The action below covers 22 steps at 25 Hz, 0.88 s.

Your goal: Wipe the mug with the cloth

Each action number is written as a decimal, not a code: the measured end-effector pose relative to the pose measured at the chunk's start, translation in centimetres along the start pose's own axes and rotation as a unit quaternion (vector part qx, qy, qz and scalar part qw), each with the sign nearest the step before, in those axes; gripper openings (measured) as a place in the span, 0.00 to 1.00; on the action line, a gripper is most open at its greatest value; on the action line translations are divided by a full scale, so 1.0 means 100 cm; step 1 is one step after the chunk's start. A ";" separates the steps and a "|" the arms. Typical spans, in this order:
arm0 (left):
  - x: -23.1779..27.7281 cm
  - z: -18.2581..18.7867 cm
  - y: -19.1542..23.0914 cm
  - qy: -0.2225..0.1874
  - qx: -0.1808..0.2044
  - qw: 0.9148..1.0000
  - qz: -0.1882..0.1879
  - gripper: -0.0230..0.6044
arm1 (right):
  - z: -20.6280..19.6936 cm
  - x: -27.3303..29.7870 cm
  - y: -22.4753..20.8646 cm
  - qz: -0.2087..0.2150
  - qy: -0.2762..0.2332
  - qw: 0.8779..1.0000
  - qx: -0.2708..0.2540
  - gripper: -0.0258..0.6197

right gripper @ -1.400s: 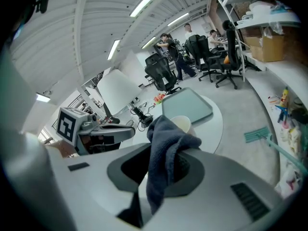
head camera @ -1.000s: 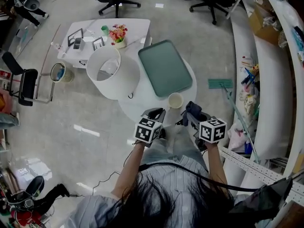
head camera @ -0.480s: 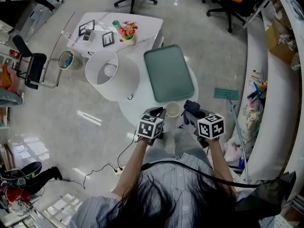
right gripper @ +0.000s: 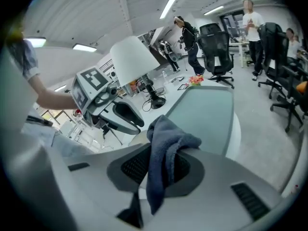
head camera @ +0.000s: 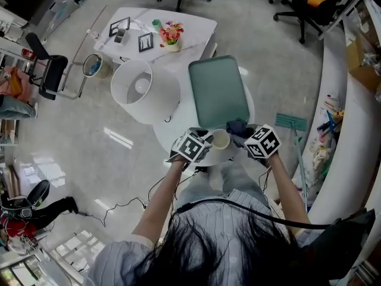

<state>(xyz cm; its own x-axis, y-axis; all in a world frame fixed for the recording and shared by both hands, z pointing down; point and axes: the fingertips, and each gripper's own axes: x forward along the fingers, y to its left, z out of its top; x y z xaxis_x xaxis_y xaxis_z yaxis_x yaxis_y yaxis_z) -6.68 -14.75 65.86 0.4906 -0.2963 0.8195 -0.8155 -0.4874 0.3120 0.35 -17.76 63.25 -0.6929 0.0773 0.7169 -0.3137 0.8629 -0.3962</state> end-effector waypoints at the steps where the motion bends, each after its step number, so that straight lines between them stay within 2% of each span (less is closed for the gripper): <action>1: 0.002 0.001 0.001 0.006 0.008 1.000 -0.005 0.17 | 0.000 0.004 -0.001 0.012 0.008 1.000 -0.013 0.16; 6: 0.005 0.007 0.001 0.027 0.040 0.998 -0.030 0.17 | 0.001 0.018 0.001 0.073 0.037 0.995 -0.057 0.16; 11: 0.021 0.005 -0.001 0.064 0.094 0.992 -0.048 0.17 | 0.003 0.026 0.000 0.118 0.052 0.990 -0.060 0.16; 13: 0.028 0.005 -0.002 0.075 0.096 0.991 -0.055 0.17 | 0.003 0.028 0.000 0.128 0.051 0.989 -0.048 0.16; 16: 0.031 0.010 0.005 0.079 0.090 0.992 -0.042 0.17 | 0.005 0.029 0.000 0.136 0.044 0.989 -0.025 0.16; 22: 0.042 0.006 0.000 0.078 0.068 0.994 -0.032 0.15 | 0.001 0.028 0.001 0.127 0.024 0.992 0.000 0.16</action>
<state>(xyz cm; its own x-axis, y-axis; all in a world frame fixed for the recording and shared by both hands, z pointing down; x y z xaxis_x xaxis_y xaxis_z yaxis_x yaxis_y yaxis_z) -4.39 -16.51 69.00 0.4780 -0.1349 0.8680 -0.7299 -0.6108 0.3070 -1.74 -17.52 65.17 -0.7177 0.3154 0.6208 -0.1338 0.8124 -0.5675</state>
